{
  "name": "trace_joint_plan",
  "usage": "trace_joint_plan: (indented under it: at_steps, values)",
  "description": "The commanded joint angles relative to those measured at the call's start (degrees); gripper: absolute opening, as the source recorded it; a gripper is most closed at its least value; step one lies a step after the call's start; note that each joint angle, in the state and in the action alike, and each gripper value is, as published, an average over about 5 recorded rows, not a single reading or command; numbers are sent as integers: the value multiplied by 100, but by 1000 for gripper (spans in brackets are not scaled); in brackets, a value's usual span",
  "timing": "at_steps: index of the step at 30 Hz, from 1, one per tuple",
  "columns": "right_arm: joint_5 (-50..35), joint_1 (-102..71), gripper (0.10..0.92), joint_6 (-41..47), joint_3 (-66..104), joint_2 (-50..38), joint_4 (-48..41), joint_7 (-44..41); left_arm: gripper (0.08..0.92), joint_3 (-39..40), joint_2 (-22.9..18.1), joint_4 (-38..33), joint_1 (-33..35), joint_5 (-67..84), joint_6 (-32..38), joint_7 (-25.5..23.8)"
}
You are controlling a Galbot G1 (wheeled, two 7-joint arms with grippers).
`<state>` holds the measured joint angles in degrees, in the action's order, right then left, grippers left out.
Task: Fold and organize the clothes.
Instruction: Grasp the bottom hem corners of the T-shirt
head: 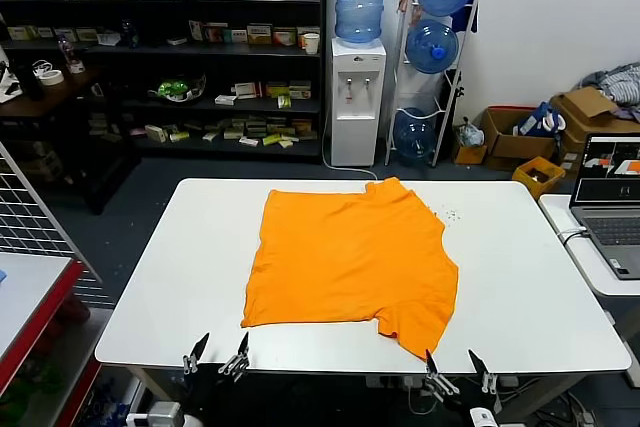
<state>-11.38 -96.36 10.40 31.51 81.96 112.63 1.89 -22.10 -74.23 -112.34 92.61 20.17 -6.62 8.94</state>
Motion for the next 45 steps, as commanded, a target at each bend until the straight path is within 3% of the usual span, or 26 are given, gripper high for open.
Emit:
trace_joint_plan:
  at_steps: [1,14,20,38,45]
  values:
    - [95,825,823,333,-77,195,-542,114,823,206,-244,618,-1037,42,-224,77]
    - [91,1024,817,419,-188,173,-902,133,823,329,-60,822,-1004,124,-489,134]
    - [87,1043,680,442,-272,230,-982,133,804,393,-129,970,-1021,97,-498,182]
    - [-6,626,154,373,-351,233,-374,277,287,558,-85,783,-981,119,-585,361]
    - [-169,269,124,265,-321,81,71,402,107,538,-46,617,-870,119,-568,456]
